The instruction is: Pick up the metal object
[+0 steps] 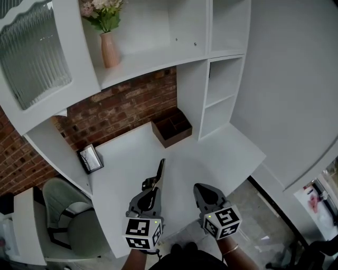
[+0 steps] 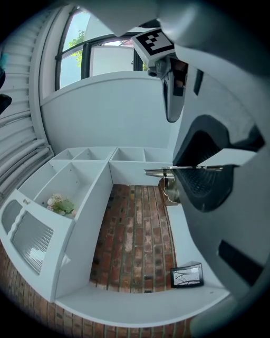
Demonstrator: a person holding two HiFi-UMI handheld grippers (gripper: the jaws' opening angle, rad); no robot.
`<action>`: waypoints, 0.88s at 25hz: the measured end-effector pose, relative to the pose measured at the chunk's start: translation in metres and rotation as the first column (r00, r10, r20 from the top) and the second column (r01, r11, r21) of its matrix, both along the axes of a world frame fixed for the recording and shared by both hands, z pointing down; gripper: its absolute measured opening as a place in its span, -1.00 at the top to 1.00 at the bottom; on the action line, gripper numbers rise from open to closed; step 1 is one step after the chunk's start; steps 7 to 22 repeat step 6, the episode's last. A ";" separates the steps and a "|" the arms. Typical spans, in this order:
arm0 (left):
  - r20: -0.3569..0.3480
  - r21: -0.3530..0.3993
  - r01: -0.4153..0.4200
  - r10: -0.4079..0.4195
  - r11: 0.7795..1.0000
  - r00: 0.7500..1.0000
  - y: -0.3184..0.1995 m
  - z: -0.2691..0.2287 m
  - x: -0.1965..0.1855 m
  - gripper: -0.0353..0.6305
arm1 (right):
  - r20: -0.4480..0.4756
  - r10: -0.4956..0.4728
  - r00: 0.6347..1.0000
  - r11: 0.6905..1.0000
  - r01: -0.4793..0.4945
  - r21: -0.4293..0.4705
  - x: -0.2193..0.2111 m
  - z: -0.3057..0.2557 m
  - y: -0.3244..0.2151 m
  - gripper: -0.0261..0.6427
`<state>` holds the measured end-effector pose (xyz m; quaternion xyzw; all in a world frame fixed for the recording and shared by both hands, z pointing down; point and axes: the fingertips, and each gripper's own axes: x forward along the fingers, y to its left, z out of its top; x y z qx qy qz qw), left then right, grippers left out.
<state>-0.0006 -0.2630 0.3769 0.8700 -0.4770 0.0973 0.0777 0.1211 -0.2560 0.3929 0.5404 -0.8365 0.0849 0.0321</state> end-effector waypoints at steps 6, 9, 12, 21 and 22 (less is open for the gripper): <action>0.003 0.005 0.012 -0.012 1.000 1.000 0.004 -0.002 -0.001 0.86 | -0.006 -0.008 1.000 1.000 0.008 0.016 0.002 -0.006 0.002 0.91; 0.003 0.005 0.012 -0.012 1.000 1.000 0.004 -0.002 -0.001 0.86 | -0.006 -0.008 1.000 1.000 0.008 0.016 0.002 -0.006 0.002 0.91; 0.003 0.005 0.012 -0.012 1.000 1.000 0.004 -0.002 -0.001 0.86 | -0.006 -0.008 1.000 1.000 0.008 0.016 0.002 -0.006 0.002 0.91; 0.003 0.005 0.012 -0.012 1.000 1.000 0.004 -0.002 -0.001 0.86 | -0.006 -0.008 1.000 1.000 0.008 0.016 0.002 -0.006 0.002 0.91; 0.003 0.005 0.012 -0.012 1.000 1.000 0.004 -0.002 -0.001 0.86 | -0.006 -0.008 1.000 1.000 0.008 0.016 0.002 -0.006 0.002 0.91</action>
